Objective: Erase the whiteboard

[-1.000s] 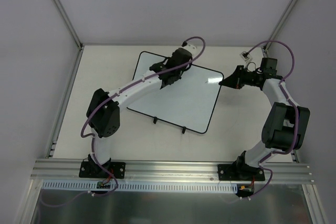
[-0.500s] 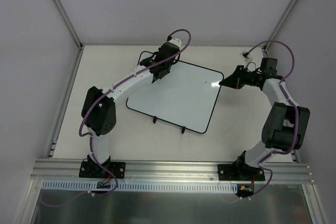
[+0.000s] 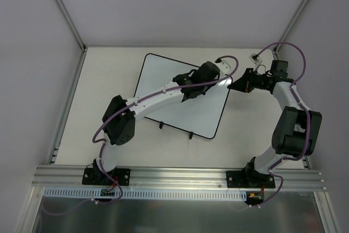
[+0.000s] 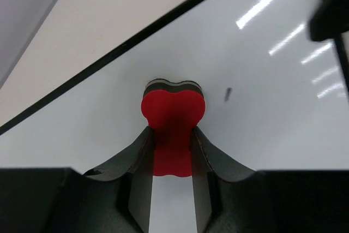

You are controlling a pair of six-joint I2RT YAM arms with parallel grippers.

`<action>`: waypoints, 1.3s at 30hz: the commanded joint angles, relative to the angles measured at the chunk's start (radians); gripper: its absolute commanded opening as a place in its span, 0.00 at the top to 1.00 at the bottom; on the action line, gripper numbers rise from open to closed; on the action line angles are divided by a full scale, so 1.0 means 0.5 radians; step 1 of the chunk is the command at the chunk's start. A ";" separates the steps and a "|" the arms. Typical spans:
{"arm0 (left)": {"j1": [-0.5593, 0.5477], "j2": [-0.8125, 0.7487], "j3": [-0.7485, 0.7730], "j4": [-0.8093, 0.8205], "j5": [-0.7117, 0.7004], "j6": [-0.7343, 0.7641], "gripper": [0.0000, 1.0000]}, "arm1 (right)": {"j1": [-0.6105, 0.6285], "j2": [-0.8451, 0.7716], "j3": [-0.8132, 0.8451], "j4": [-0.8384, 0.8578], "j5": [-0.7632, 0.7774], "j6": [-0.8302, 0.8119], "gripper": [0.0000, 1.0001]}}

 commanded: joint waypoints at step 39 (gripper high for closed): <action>-0.312 0.129 0.073 -0.025 0.116 0.241 1.00 | 0.031 -0.003 0.021 0.050 0.175 -0.158 1.00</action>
